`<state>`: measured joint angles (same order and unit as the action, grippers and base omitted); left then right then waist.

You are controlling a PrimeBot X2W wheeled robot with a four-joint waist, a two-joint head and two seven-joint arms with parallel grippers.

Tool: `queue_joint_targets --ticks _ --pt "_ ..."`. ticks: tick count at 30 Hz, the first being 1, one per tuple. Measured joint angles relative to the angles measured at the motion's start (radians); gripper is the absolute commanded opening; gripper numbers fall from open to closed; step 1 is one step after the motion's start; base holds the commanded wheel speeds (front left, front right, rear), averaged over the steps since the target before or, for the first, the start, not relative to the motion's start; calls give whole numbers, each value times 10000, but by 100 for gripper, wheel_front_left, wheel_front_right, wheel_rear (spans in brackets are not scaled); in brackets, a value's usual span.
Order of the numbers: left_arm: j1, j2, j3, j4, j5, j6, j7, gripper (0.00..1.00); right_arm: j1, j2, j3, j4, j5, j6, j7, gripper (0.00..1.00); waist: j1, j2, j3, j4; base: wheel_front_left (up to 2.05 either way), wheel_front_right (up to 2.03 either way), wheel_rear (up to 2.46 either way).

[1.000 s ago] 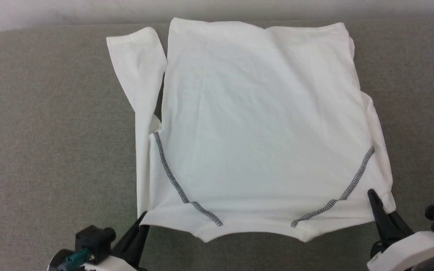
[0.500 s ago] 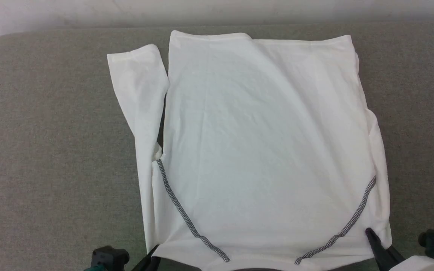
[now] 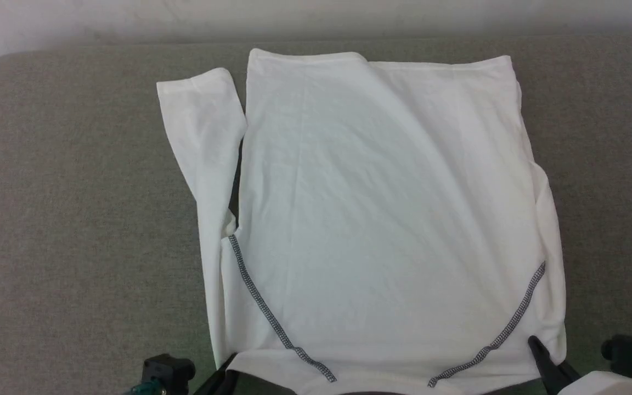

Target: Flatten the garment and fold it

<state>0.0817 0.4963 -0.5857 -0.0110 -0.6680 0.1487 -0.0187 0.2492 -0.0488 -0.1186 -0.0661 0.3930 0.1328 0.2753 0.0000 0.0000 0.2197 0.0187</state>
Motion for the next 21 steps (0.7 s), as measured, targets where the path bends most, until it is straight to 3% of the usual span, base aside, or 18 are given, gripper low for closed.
queue_joint_targets --ticks 1,3,4,5,6,13,21 --pt "-39 -44 -12 115 -4 -48 -10 0 -38 2 17 79 -42 0 -40 2 0 0 -22 -2 0 0 0" --pt "-72 -119 -27 305 -46 -73 -52 5 -93 0 54 226 -61 0 -75 26 0 0 -56 -8 0 0 0" --pt "-75 -157 -25 372 -73 -73 -82 45 -116 -2 90 270 -84 0 -102 59 0 0 -66 -13 0 0 0" --pt "-78 -188 -21 418 -104 -73 -94 79 -144 -2 142 301 -132 -2 -134 100 0 0 -66 -18 0 0 0" --pt "-78 -213 -17 456 -121 -75 -98 100 -165 -4 201 318 -159 -2 -138 100 0 0 -60 -23 0 0 0" --pt "-5 -301 242 267 -617 -84 -290 100 -120 4 56 23 -71 -2 15 100 0 0 -57 -39 0 0 0" --pt "958 357 1283 -1137 -1684 -54 -362 100 192 -6 -1634 -1707 -332 -12 307 100 0 0 -200 -24 0 0 0"
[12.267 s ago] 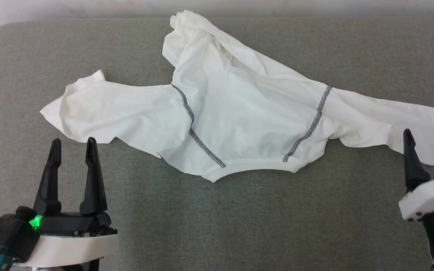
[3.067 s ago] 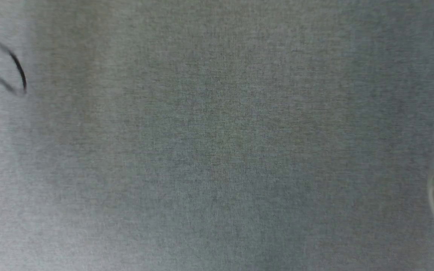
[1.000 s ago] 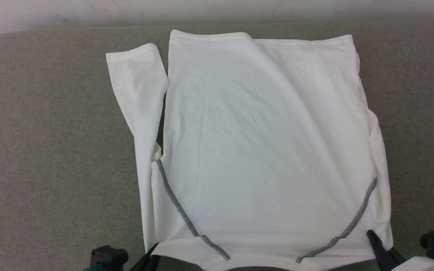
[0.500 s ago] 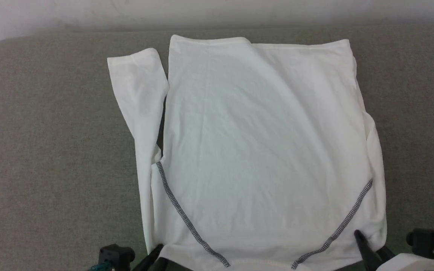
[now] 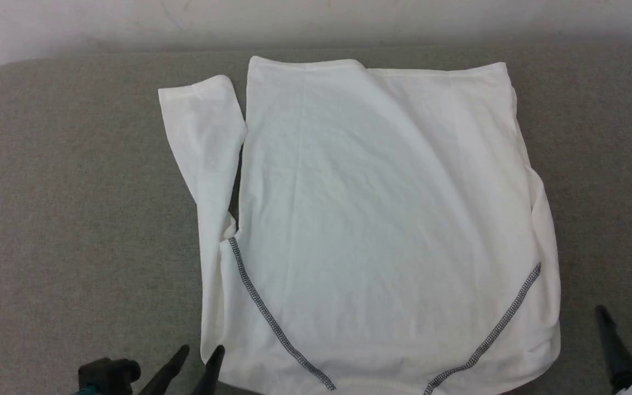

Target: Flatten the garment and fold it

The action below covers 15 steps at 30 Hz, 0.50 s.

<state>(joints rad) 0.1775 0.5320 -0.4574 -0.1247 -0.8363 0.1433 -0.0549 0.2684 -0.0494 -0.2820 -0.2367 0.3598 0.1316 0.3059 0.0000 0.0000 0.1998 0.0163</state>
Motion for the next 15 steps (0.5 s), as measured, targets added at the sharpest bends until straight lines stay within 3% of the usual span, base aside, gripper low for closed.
queue_joint_targets --ticks 5,9,11,15 --pt "268 313 723 -1181 -249 299 -303 100 -219 -15 -318 -1011 -290 0 -460 100 0 0 -120 1 0 0 0" --pt "135 224 1538 -1618 523 978 -1547 100 -460 -13 65 -1425 -679 0 -1246 100 0 0 -148 40 0 0 0" --pt "-86 50 1710 -1689 1223 1147 -1856 100 -562 -12 347 -1496 -1070 0 -1668 100 0 0 -139 54 0 0 0" --pt "-598 -947 2002 -1793 2878 1406 -2013 100 -652 -6 867 -1367 -1582 2 -2466 100 0 -1 -123 80 0 0 0"
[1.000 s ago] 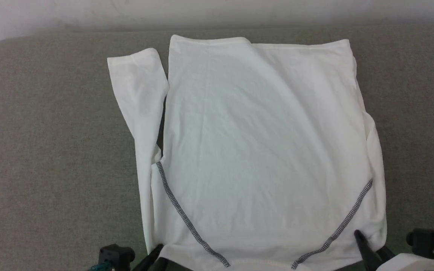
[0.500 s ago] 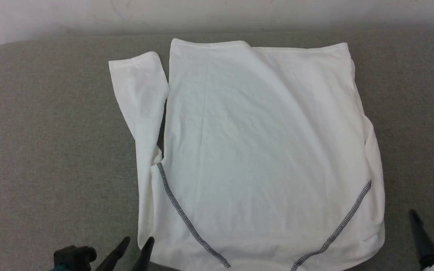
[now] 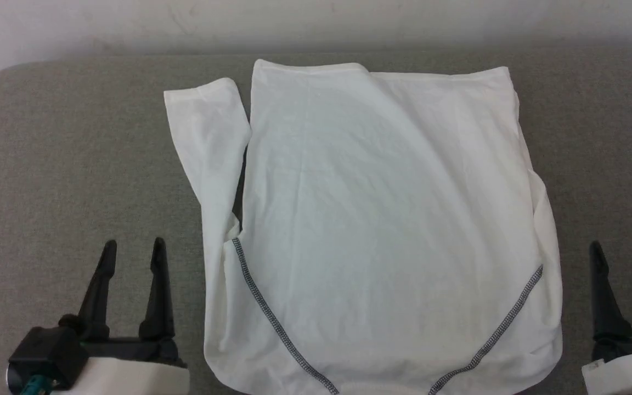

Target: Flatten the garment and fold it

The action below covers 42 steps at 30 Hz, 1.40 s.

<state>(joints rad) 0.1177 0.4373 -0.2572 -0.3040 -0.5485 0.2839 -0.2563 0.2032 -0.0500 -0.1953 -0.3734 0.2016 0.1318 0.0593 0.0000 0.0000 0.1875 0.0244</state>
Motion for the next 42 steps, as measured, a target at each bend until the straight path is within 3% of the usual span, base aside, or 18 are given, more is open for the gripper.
queue_joint_targets --ticks 2,6,12,16,22,25,29,35,42 --pt "-149 -725 198 -46 723 -17 -10 100 -70 0 104 207 -182 0 -372 100 0 0 12 6 0 0 0" --pt "-152 -1657 357 324 1442 -485 -8 100 -164 0 293 665 -391 0 -813 100 0 0 48 12 0 0 0" --pt "-320 -1927 934 897 1789 -1356 -8 100 -317 -2 336 840 -426 -2 -1043 100 0 0 302 40 0 0 0" --pt "-1532 -1333 1072 1241 1745 -2082 222 100 -622 -4 397 798 -426 0 -1043 100 1 0 636 71 0 0 0" --pt "-4606 316 1365 1559 1124 -3219 2686 100 -1179 2 717 717 -439 0 -1058 100 2 0 1429 133 0 0 0" --pt "-6182 869 1499 2023 543 -3530 3990 100 -1450 2 755 663 -477 0 -1135 100 3 0 1920 153 0 0 0" --pt "-8154 1473 1423 3030 75 -3781 5492 100 -1757 -2 802 466 -629 -2 -1141 100 4 0 2615 172 0 0 0" --pt "-10163 1722 999 4537 -813 -3977 7271 100 -2202 2 953 -123 -909 0 -1114 100 4 0 3652 135 0 0 0" --pt "-11218 1914 878 5837 -1212 -3988 8232 100 -2415 2 949 -677 -1055 0 -949 100 3 0 4748 -49 0 0 0"
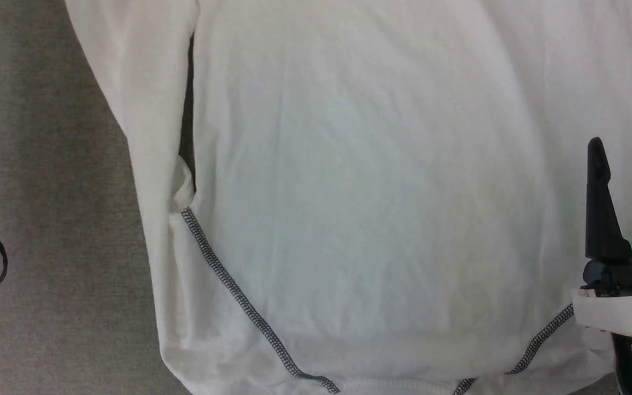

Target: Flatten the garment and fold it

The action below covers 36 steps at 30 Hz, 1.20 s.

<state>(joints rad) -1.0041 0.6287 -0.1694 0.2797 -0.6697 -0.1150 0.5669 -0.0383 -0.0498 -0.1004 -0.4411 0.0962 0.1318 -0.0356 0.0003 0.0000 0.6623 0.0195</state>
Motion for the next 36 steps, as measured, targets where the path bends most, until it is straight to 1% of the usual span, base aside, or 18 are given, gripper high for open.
queue_joint_targets --ticks 6,13,14,16,17,19,24,30,36 --pt "-191 -40 -113 727 -424 0 585 100 -7 0 -92 -77 17 0 -2 100 0 0 675 -194 0 0 0" --pt "-427 4 -35 755 -1160 -36 769 100 -43 0 -174 -81 17 0 4 100 -3 0 977 -290 0 0 0" --pt "-427 2 -38 740 -1302 -38 809 87 -60 0 -180 -81 17 0 15 100 -3 0 986 -279 0 0 0" --pt "-425 -17 -71 669 -1601 -58 913 4 -128 0 -190 -82 13 0 63 100 -4 0 999 -252 0 0 0" --pt "-424 -33 -102 623 -1766 -63 970 0 -160 0 -188 -84 13 0 86 100 -3 0 1004 -240 0 0 0" --pt "-421 -54 -238 508 -2082 -73 1064 0 -194 0 -176 -84 13 0 98 100 -3 0 1002 -226 0 0 0" --pt "-347 -21 -631 284 -2205 -75 805 0 -211 0 -155 -59 13 0 146 100 -3 0 953 -238 0 0 0" --pt "-67 -48 -759 510 -2205 -86 -123 0 -210 0 -184 100 13 0 142 100 -2 0 682 -254 0 0 0" --pt "374 -29 -765 550 -2332 -86 -1112 0 -174 0 -130 407 27 0 77 100 -2 0 102 -221 0 0 0"
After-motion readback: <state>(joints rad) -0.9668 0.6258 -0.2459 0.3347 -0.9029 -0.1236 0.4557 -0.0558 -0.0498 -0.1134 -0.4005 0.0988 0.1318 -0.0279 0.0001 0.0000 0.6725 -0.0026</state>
